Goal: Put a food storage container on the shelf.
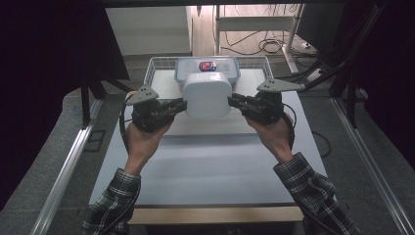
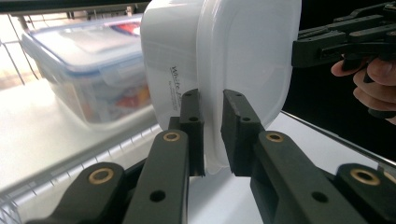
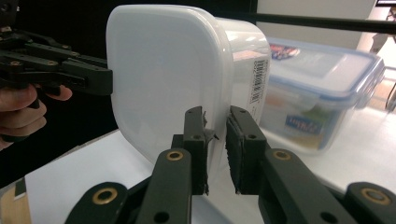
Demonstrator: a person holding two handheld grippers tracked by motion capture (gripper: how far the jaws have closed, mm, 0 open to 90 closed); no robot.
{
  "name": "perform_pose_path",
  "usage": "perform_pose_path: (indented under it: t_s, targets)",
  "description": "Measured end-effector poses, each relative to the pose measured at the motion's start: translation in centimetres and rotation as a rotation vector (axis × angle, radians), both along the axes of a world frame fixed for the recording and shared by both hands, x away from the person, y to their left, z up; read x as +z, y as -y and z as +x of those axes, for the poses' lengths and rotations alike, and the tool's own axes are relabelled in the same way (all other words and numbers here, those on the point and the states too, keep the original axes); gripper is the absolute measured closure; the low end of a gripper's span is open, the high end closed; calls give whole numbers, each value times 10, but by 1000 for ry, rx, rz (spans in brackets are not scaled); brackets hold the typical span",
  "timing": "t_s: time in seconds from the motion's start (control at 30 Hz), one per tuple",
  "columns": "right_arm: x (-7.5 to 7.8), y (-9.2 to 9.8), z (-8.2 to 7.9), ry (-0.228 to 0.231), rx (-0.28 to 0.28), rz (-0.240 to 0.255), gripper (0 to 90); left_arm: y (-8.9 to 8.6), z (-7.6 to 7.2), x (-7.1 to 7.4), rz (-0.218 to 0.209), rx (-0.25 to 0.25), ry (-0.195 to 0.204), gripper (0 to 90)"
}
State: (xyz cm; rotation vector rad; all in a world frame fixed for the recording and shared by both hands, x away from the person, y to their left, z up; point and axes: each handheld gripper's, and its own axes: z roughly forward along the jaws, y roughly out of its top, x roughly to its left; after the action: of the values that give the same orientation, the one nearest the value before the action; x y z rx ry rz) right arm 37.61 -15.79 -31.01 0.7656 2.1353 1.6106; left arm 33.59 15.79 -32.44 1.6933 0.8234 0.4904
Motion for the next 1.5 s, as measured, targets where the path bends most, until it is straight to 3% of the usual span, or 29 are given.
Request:
perform_pose_path:
  t_s: [0.33, 0.67, 0.83, 1.2, 1.37, 1.5]
  targets:
    - [26, -3, 11, 29, -11, 16, 781, -2, 12, 27, -4, 1, 38, 794]
    - [44, -4, 29, 35, -42, 25, 775, 0, 34, 47, 7, 8, 46, 793]
    - [47, -8, 44, 25, -70, 20, 769, 1, 47, 47, -7, 18, 32, 791]
    - [45, -13, 61, 7, -95, 24, 759, -1, 66, 42, -53, 29, 3, 777]
    - [46, -16, 64, 15, -98, 25, 730, -2, 71, 43, -89, 21, -4, 729]
    - [47, -18, 66, 15, -96, 25, 702, -1, 73, 45, -94, 23, 4, 677]
